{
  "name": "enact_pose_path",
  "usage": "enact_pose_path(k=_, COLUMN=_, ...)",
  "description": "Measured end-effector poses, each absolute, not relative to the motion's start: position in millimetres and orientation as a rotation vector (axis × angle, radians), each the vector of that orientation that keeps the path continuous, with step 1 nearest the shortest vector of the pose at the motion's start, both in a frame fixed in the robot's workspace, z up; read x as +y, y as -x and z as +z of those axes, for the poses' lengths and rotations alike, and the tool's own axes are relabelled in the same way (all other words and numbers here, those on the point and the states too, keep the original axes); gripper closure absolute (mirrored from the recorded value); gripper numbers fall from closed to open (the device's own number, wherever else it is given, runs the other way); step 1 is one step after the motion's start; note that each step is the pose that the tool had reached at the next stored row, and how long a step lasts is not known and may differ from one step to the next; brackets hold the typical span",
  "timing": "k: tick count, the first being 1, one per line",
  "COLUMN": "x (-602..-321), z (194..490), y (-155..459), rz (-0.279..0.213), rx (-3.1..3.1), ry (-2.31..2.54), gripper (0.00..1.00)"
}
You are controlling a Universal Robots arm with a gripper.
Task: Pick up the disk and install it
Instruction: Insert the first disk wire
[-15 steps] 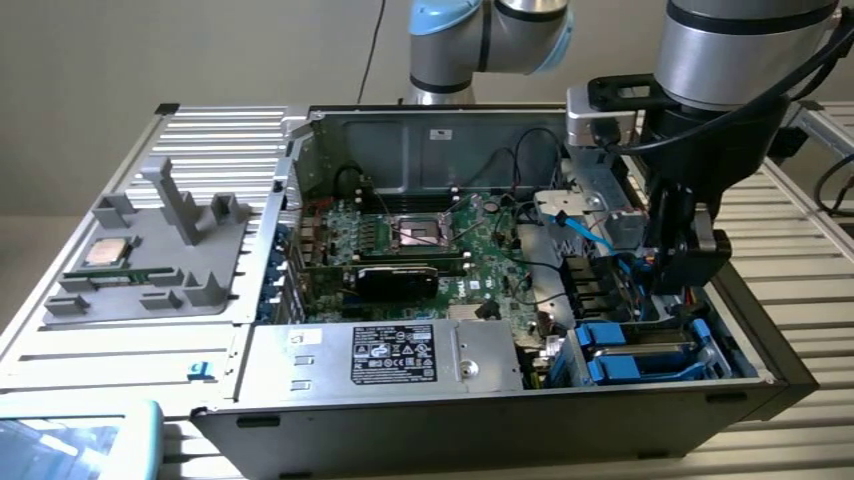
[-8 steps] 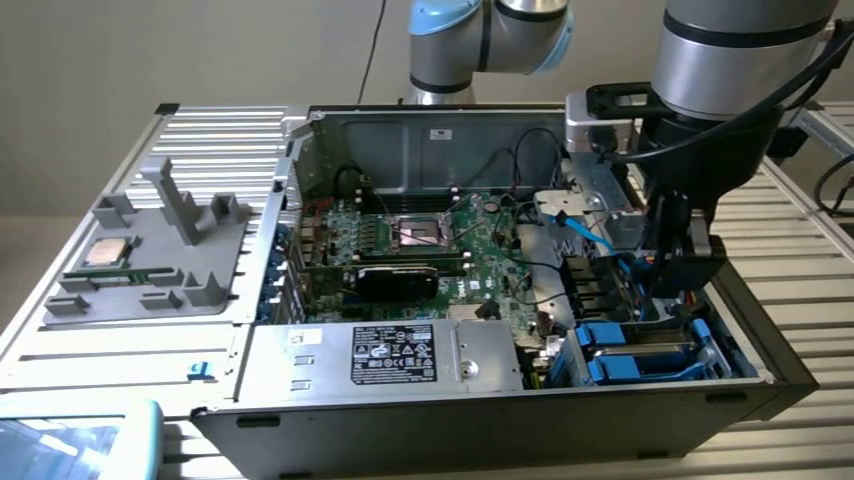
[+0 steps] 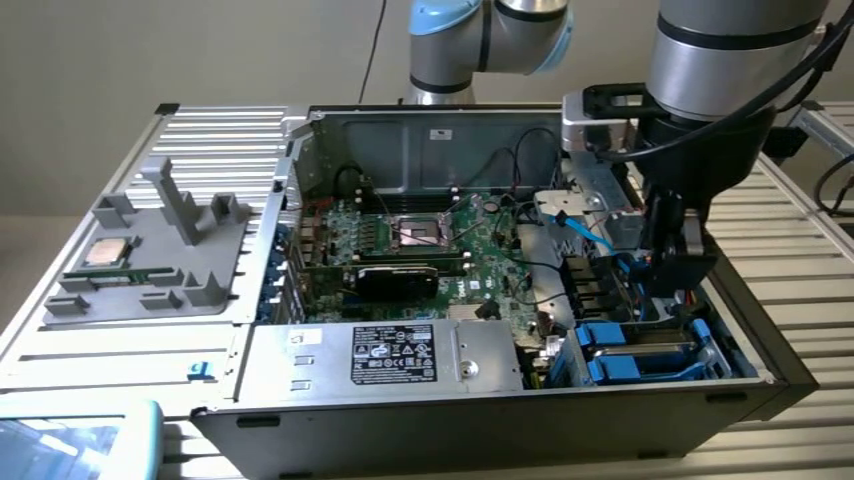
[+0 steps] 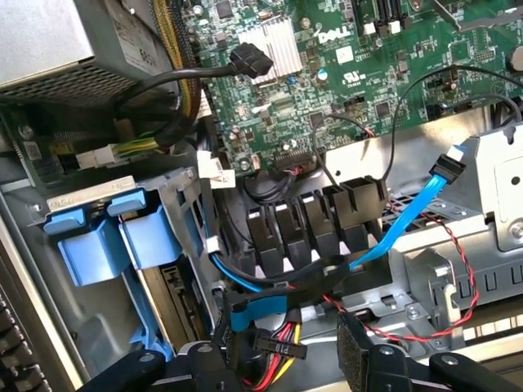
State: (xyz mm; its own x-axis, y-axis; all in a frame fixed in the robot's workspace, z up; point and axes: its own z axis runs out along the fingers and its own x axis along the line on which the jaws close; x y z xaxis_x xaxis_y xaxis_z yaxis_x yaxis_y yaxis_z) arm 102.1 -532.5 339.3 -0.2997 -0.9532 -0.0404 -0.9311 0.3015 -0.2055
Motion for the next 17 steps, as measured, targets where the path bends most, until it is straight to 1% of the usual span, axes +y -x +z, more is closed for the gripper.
enact_pose_path(k=9, x=-531.7, z=337.9, y=-99.0, rz=-0.226, rx=2.431, ry=1.707, gripper=0.40)
enact_pose_path(k=17, x=-536.4, z=337.6, y=-95.1, rz=-0.202, rx=2.433, ry=1.687, gripper=0.40)
